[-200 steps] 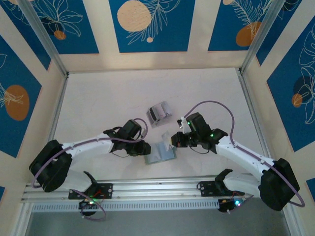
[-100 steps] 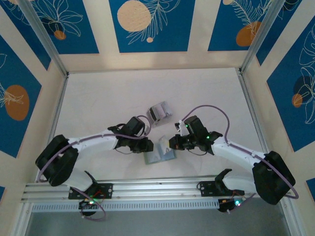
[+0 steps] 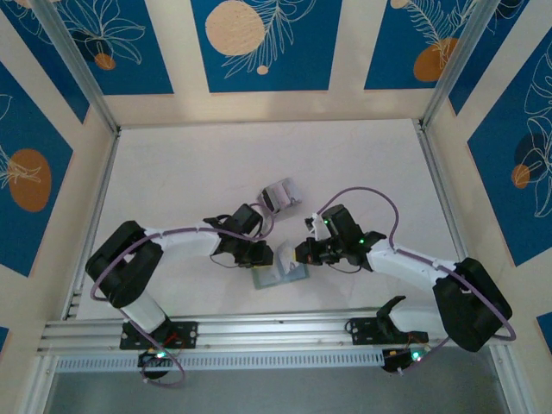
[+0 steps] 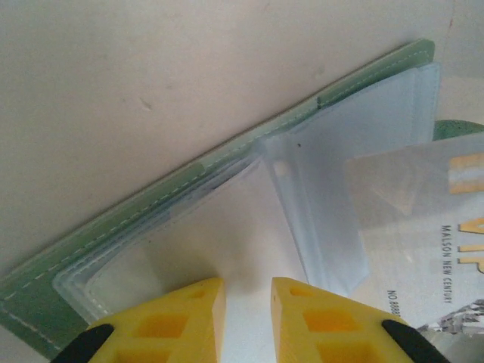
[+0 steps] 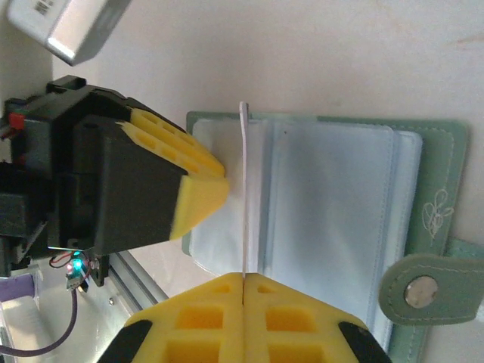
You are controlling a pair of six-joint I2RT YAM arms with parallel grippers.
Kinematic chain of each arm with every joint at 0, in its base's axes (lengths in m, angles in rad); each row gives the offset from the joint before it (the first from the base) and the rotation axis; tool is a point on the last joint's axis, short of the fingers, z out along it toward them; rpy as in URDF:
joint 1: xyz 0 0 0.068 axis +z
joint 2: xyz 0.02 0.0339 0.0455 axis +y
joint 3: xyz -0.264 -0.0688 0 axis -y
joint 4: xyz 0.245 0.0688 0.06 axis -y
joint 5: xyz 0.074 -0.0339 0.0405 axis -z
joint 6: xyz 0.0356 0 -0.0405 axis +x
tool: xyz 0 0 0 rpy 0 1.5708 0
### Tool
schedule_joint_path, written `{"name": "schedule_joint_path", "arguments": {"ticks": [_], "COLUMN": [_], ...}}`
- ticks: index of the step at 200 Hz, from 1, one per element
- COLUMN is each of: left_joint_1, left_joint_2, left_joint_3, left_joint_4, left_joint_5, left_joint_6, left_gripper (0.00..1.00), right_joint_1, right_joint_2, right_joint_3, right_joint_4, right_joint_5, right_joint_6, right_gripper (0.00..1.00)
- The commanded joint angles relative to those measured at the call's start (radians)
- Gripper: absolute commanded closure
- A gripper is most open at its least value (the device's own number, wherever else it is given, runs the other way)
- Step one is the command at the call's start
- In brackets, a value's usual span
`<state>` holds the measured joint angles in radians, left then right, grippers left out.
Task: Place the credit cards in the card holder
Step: Insert the credit card into the card slot.
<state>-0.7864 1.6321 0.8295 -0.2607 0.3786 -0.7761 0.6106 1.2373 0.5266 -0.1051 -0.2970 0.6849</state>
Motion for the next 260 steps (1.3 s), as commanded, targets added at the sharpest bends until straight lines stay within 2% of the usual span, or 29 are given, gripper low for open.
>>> {"name": "schedule_joint_path", "arguments": {"ticks": [1, 139, 189, 260], "left_joint_1": [-0.01, -0.008, -0.009, -0.008], "left_joint_2": [-0.027, -0.046, -0.042, -0.049], "left_joint_3": [-0.035, -0.102, -0.101, -0.101], "left_joint_4": [-0.043, -0.018, -0.012, -0.012], "left_joint_5": [-0.037, -0.054, -0.047, -0.04], "left_joint_6": [0.011, -0.011, -0.009, -0.008], "left_gripper": [0.77, 0.78, 0.78, 0.78], "right_joint_1": [-0.011, -0.022, -0.026, -0.023], "right_joint_2": [0.026, 0.187, 0.207, 0.313], "right_joint_3": [-0.018, -0.033, -0.026, 0.025], "right_joint_4": [0.033, 0.146, 0.146, 0.194], "right_joint_5": [-0.063, -0.247, -0.253, -0.241], "right_joint_6": [-0.007, -0.017, -0.028, -0.027], "right_gripper": [1.0, 1.0, 1.0, 1.0]}}
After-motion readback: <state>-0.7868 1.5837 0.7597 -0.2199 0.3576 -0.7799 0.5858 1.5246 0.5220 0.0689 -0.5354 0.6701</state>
